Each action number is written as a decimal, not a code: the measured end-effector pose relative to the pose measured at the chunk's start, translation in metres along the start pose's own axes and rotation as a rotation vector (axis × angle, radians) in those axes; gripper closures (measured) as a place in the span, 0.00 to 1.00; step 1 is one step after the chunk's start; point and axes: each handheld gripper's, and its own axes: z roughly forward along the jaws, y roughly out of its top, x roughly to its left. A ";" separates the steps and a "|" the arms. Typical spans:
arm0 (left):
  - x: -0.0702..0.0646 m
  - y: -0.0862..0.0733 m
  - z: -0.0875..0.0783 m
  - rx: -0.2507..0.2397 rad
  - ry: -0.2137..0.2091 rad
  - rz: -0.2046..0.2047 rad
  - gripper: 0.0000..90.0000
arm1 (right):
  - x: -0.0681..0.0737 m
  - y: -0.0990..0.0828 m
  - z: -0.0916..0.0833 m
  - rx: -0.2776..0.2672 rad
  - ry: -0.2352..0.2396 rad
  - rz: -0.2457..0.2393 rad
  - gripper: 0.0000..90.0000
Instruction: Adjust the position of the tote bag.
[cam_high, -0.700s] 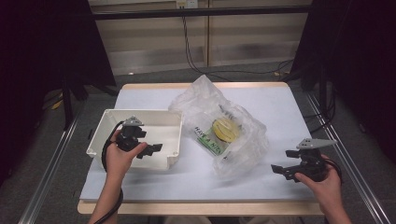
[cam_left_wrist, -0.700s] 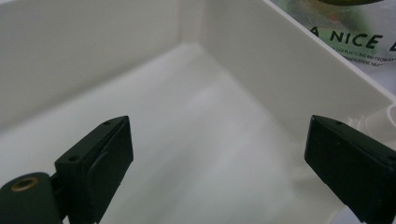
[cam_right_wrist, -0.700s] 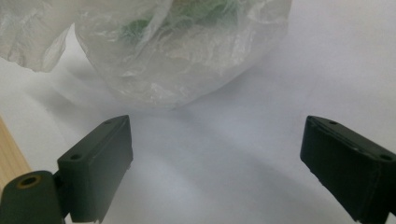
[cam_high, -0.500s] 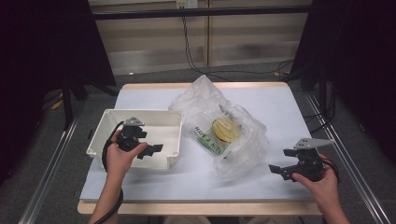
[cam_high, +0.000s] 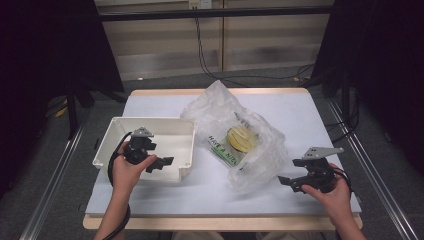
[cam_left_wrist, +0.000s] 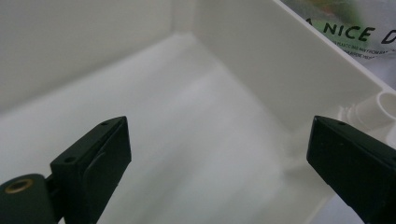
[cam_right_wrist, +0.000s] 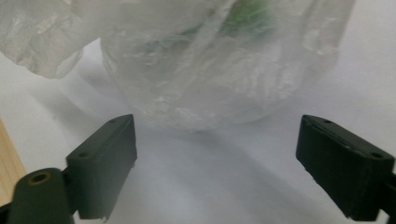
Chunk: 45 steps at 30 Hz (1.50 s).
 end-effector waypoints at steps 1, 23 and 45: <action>0.000 0.000 -0.001 0.001 0.002 0.001 0.07 | 0.000 0.000 0.000 0.000 0.000 0.000 0.16; -0.007 0.004 0.001 0.002 0.001 0.022 0.07 | 0.019 0.016 0.028 -0.041 -0.029 -0.038 0.67; -0.008 0.007 -0.004 -0.014 -0.008 0.018 0.07 | -0.010 0.012 0.018 -0.052 -0.047 -0.004 0.99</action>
